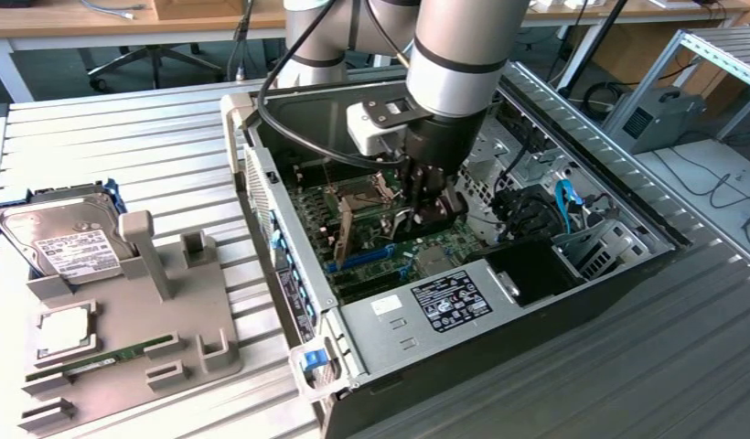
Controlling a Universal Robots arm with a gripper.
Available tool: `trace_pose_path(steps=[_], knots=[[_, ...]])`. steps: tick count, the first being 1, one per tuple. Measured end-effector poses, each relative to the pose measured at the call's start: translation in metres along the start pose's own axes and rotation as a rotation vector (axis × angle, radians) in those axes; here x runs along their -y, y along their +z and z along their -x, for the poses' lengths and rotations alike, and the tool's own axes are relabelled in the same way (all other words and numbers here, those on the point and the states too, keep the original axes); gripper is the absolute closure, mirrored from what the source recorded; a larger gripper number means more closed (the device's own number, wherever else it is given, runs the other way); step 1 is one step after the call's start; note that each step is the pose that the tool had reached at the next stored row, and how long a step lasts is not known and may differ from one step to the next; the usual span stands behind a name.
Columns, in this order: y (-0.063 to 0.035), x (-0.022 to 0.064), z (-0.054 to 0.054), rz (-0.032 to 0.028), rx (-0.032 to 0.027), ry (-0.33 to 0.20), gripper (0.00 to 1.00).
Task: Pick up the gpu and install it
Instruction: 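Insert the gpu into the slot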
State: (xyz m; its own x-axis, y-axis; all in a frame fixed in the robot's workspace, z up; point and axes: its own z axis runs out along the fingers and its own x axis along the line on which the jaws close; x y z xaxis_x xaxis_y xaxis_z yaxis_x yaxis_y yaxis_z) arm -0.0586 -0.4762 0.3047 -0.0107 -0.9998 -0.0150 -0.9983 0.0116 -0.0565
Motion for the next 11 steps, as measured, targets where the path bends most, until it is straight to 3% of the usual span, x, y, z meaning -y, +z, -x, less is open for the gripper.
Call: trace_pose_path(steps=[11], knots=[[0.0027, -0.0001, 0.0, 0.0, 0.0, 0.0, 0.74]])
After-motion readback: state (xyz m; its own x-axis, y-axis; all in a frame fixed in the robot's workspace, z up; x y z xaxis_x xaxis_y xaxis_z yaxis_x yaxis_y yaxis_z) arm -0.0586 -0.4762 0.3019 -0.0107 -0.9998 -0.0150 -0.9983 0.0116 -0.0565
